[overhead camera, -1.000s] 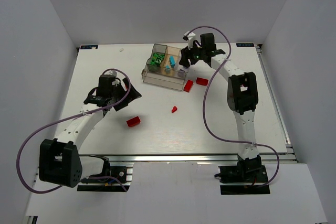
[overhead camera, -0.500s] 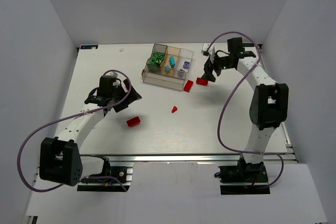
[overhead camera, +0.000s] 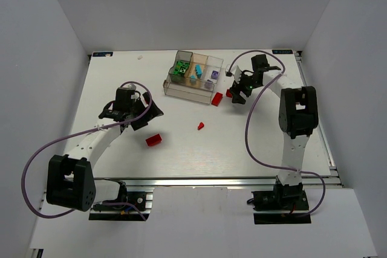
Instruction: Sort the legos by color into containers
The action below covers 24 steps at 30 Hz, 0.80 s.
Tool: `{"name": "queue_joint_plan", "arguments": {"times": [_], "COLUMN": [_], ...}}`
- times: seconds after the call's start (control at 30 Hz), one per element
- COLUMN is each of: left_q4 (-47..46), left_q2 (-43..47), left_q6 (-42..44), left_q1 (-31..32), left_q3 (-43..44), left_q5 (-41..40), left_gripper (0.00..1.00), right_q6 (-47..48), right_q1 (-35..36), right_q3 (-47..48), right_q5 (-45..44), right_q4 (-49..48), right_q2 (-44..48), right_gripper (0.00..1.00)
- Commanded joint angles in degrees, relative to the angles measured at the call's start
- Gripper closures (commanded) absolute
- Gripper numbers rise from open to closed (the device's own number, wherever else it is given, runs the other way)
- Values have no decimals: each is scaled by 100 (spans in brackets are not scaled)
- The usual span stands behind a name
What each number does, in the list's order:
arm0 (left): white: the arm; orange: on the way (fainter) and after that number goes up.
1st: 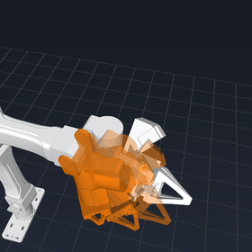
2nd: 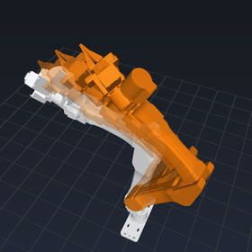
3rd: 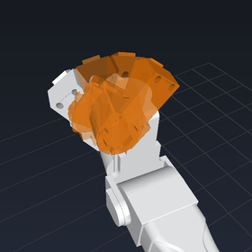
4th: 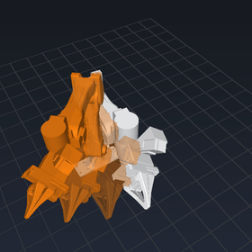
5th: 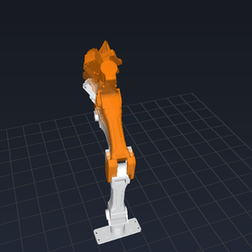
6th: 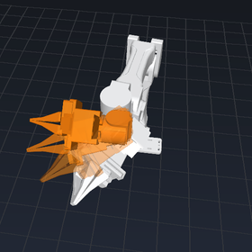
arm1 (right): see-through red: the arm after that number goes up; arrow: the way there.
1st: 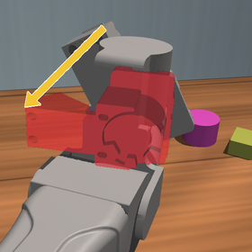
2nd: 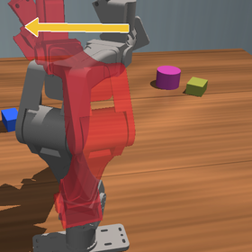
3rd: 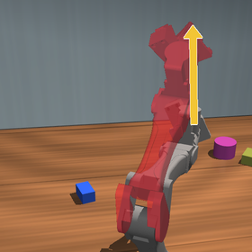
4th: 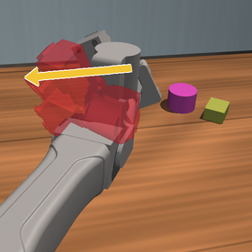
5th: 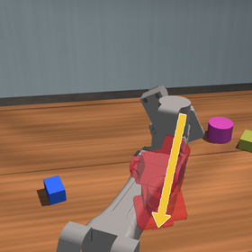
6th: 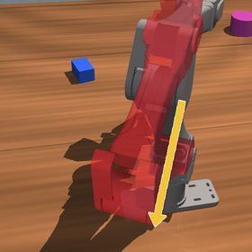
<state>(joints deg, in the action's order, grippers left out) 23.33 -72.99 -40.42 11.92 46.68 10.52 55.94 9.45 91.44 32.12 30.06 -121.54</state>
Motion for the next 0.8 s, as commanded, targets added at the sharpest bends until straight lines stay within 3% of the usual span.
{"name": "queue_joint_plan", "arguments": {"times": [0.0, 0.23, 0.5, 0.63, 0.67, 0.77], "left_q4": [-66, -30, 14, 13, 31, 31], "left_q2": [224, 154, 110, 92, 83, 101], "left_q6": [-1, 8, 8, 17, 26, 35], "left_q1": [29, 29, 29, 29, 29, 29], "left_q3": [-71, -80, -18, -18, -18, -27], "left_q5": [2, 2, 2, 29, 37, 37], "left_gripper": [5, 5, 5, 5, 5, 5], "right_q6": [74, 171, 206, 250, 259, 399], "right_q1": [-5, 21, 30, 4, -13, -57], "right_q3": [304, 576, 630, 524, 385, 130], "right_q5": [-188, -118, 40, 101, 136, 189], "right_q4": [-308, -151, -62, -80, -184, -238], "right_q2": [-37, -397, -494, -406, -345, -81], "right_gripper": [12, 17, 32, 52, 61, 74]}}
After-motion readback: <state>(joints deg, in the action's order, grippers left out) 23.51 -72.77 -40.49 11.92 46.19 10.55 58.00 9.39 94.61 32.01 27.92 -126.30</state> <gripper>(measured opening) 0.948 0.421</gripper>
